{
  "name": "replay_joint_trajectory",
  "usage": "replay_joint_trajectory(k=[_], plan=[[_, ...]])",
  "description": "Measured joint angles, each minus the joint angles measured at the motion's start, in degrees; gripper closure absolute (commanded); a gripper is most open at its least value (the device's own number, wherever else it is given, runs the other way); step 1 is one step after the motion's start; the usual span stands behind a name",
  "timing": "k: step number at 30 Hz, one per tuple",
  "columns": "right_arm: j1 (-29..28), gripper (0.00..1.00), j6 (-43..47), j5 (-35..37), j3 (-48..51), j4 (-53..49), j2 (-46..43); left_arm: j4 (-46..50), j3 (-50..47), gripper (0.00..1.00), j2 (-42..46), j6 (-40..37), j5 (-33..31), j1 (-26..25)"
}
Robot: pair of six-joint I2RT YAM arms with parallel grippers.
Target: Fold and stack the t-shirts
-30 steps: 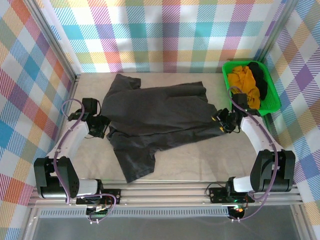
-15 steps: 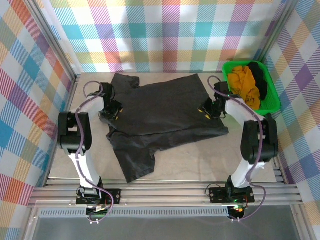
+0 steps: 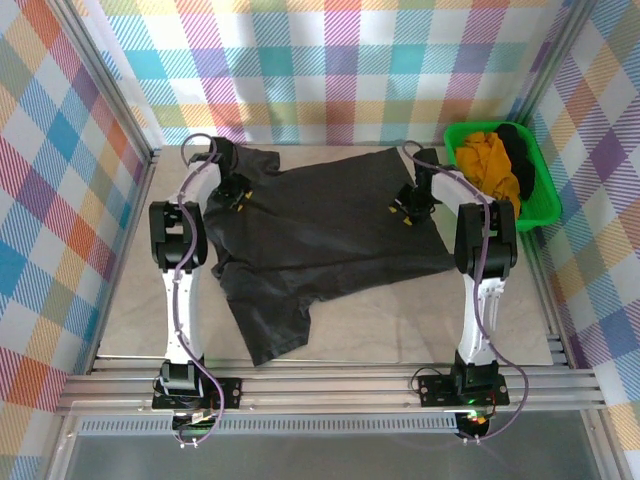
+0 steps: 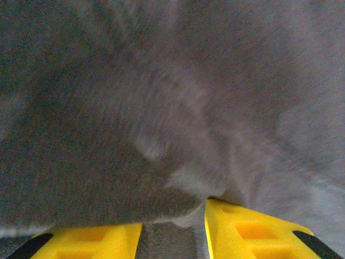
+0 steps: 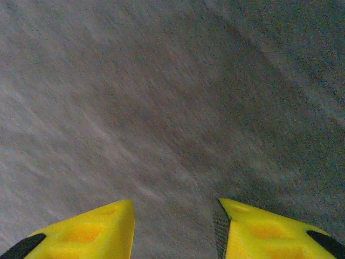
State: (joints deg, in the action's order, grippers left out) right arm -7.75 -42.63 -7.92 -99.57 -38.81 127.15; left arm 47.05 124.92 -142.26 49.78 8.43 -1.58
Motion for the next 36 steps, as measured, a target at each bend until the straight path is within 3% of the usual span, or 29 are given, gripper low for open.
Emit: replay_joint_trajectory(k=[5, 9, 14, 16, 21, 24, 27, 29, 32, 36], plan=[[0.1, 0.55, -1.1, -1.6, -13.1, -3.2, 8.8, -1.5, 19.8, 0.65, -12.1, 0.1, 1.9, 1.4], [0.2, 0.51, -1.9, -3.5, -19.4, -4.4, 12.2, -5.4, 22.9, 0.57, -14.4, 1.1, 2.7, 2.4], [0.2, 0.49, -1.9, -3.6, -16.9, -4.2, 10.4, -4.8, 22.8, 0.42, -13.4, -0.4, 0.8, 2.7], [0.2, 0.48, -1.9, -2.8, -11.7, -3.4, 6.5, -3.7, 16.7, 0.33, -8.8, -2.8, -3.3, 2.1], [0.2, 0.50, -2.3, 0.4, 5.0, -0.3, -10.8, -3.0, -18.1, 0.40, 20.6, -3.6, -11.6, 0.6], [0.1, 0.51, -3.3, 1.6, 15.5, 2.0, -23.6, -3.2, -37.2, 0.47, 41.1, -1.6, -12.2, -1.1], [0.0, 0.51, -4.0, 1.7, 23.7, 2.8, -32.6, -2.4, -54.4, 0.49, 55.6, -0.3, -9.1, -4.9], [-0.2, 0.51, -4.2, 1.4, 27.6, 2.7, -35.5, -1.0, -64.0, 0.48, 59.8, -0.2, -5.2, -8.0], [-0.5, 0.51, -4.3, 0.6, 32.0, 2.3, -37.0, 0.1, -74.2, 0.44, 58.3, -0.4, 0.2, -12.9], [-0.6, 0.51, -3.5, -0.2, 35.0, 0.9, -37.7, 2.9, -79.5, 0.43, 57.5, -0.3, 4.4, -18.1]])
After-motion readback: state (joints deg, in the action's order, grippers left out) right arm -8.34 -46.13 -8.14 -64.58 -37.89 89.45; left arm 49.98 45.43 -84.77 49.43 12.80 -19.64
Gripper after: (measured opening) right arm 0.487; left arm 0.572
